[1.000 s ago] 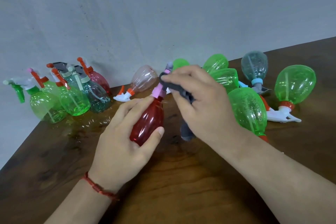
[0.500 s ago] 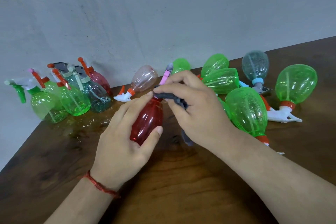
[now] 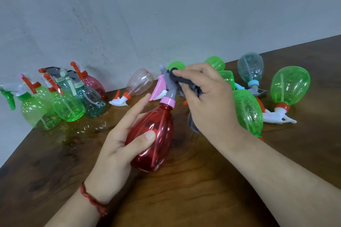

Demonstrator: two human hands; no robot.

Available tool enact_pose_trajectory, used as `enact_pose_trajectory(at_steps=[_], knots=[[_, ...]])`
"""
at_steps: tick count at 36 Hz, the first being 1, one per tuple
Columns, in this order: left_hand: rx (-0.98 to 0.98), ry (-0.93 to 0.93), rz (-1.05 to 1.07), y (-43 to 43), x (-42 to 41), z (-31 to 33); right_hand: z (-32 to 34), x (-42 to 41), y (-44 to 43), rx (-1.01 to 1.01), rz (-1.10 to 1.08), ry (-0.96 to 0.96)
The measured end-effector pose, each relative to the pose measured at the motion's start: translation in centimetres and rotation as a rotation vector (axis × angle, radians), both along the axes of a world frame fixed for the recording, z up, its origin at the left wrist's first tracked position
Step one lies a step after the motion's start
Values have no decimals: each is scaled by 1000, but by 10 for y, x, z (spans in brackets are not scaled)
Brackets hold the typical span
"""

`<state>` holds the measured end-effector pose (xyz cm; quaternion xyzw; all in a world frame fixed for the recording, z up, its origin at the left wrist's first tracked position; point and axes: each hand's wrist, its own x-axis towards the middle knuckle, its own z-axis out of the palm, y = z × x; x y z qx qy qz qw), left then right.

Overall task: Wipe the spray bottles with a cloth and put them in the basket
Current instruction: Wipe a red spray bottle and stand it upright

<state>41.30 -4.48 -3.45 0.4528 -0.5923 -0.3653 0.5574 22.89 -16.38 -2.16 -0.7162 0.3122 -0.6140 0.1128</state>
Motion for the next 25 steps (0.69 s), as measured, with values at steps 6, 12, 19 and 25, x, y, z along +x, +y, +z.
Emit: enact_pose_trajectory(at_steps=[6, 12, 19, 25], knots=[[60, 74, -39, -1, 2, 0, 3, -2, 5, -91, 133, 150], [43, 29, -43, -1, 3, -1, 5, -5, -1, -69, 68, 133], [3, -33, -8, 1, 4, 0, 2, -6, 4, -75, 39, 142], [-14, 46, 25, 0, 7, 4, -3, -2, 6, -19, 177, 175]])
